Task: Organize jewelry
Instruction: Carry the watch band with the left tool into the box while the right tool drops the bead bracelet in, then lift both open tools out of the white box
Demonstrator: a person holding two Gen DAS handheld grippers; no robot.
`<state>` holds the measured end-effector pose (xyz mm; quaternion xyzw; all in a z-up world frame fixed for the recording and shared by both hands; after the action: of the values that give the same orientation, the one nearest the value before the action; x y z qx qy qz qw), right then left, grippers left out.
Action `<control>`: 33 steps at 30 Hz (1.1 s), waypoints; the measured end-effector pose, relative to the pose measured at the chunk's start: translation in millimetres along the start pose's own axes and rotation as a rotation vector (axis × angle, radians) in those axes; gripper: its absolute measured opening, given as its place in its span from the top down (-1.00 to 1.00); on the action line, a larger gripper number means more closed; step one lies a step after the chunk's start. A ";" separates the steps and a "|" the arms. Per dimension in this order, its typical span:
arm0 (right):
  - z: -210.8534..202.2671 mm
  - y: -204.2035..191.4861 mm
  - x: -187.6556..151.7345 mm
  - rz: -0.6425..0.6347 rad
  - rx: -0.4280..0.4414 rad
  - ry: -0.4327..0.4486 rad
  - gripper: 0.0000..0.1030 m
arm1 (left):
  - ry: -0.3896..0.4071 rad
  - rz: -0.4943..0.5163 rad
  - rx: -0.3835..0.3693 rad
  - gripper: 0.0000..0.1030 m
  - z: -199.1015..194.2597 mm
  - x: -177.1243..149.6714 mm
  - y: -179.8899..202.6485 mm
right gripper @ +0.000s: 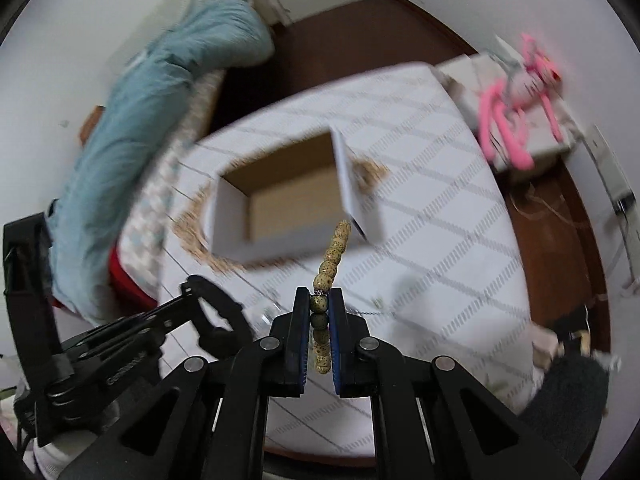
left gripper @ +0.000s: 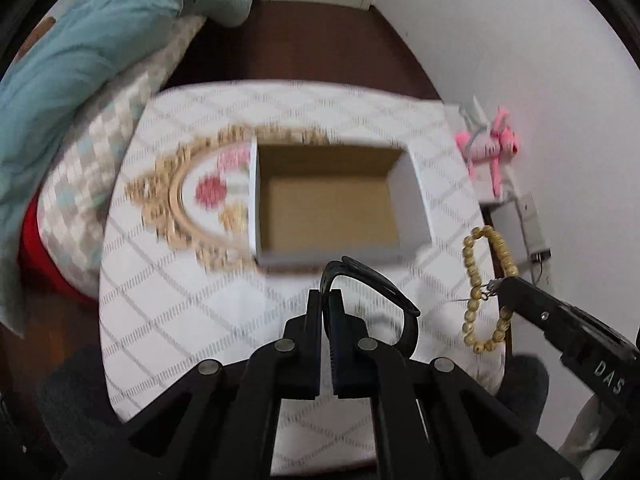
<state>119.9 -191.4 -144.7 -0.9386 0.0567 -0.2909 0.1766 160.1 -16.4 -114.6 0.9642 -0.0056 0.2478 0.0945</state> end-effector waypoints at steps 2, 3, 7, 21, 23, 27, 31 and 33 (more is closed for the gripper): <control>10.3 -12.1 19.4 -0.023 0.008 0.006 0.82 | 0.015 0.008 0.016 0.98 7.8 21.4 -2.4; 18.0 -17.3 29.2 -0.033 0.013 0.003 0.82 | 0.009 0.016 0.016 0.98 12.0 29.1 -3.4; 52.3 -30.2 56.0 -0.049 0.020 -0.031 0.82 | -0.026 0.024 0.012 0.97 35.0 55.3 -7.3; 121.6 -14.7 69.8 -0.114 -0.048 -0.160 -0.16 | -0.065 -0.042 0.069 -0.31 69.3 71.5 -31.0; 118.9 -13.0 68.4 -0.143 -0.095 -0.142 -0.31 | -0.053 -0.030 0.106 -0.34 69.0 64.2 -36.5; 117.3 -9.4 59.5 -0.217 -0.231 -0.116 -0.76 | -0.011 -0.039 0.164 -0.80 69.9 51.1 -50.2; 120.0 -2.0 49.3 -0.251 -0.310 -0.097 -0.88 | 0.005 -0.027 0.187 -1.00 73.1 38.1 -56.9; 121.5 1.2 44.8 -0.255 -0.321 -0.094 -0.98 | 0.011 -0.018 0.197 -1.00 73.7 33.8 -57.5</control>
<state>225.6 -165.7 -215.0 -0.9668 -0.0254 -0.2539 -0.0113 228.3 27.7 -172.0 0.9675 0.0277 0.2514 0.0016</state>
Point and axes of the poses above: each gripper's, at about its wrist camera, not at the fingertips, and z roughly the way its jaws point, y to its right, x to its top, the point moved 3 cm from there along z, roughly the way its jaws point, and after that the axes turned 10 degrees about y, right-handed, at the moved point
